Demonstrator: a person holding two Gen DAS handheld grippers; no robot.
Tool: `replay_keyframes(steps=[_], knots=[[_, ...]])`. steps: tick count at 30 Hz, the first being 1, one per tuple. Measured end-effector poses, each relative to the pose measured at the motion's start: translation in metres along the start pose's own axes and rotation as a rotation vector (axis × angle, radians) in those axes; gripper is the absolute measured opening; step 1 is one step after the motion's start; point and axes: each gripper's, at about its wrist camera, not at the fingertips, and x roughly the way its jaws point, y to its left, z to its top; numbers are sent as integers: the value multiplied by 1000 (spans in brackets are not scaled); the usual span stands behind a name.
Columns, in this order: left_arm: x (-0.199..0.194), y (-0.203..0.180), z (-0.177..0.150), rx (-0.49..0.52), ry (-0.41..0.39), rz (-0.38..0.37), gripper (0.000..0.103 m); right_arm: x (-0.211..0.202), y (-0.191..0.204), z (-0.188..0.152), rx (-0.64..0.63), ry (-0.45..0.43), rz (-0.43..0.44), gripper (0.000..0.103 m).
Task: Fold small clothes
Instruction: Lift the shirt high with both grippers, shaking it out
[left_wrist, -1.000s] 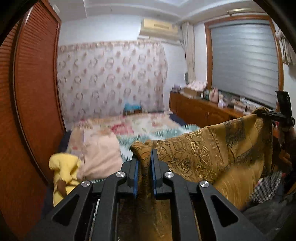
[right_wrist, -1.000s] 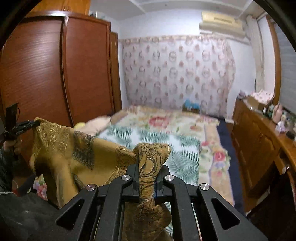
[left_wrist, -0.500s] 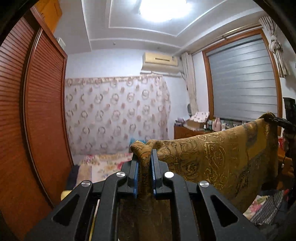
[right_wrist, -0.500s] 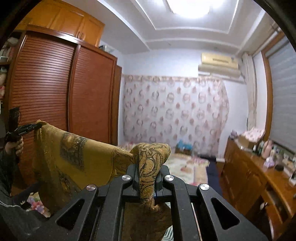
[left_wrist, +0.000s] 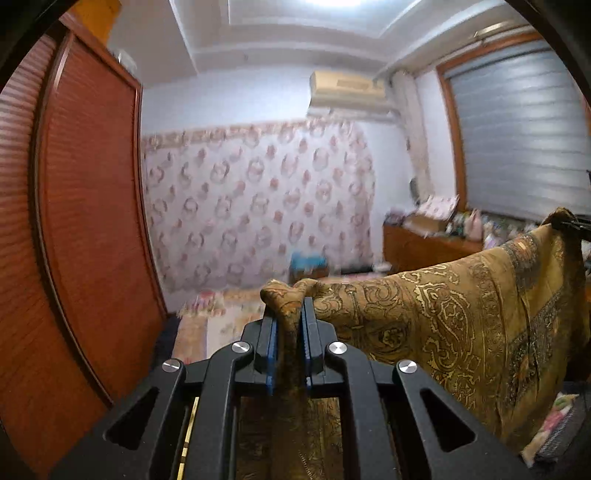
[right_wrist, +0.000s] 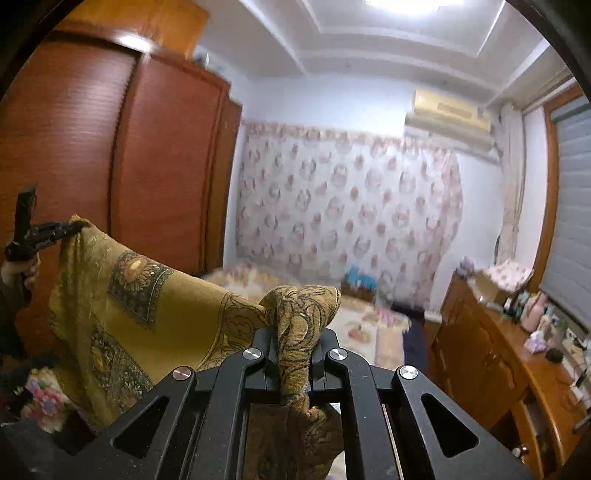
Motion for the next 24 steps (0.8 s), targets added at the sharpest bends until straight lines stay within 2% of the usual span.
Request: replay_keyframes(steps=[4,8,12,16,18,24], knots=[[79,10,-35,-6,105,26,12,94,-5,-26,-12,90,-8,7],[137,11,-60,1,195,40,12,182,-5,-55,-15,194,-15,7],[170,7,-74,3,249,41,12,246,-2,-63,-25,266,-25,7],[187,7,-85,4,279,37,12,287,-5,-69,-11,322,-32,7],[193,8,-87,4,289,33,12,314,-18,-58,-10,349,-33,7],[213,13,-91,9,319,18,13,322,-19,-28,0,404,-25,7]])
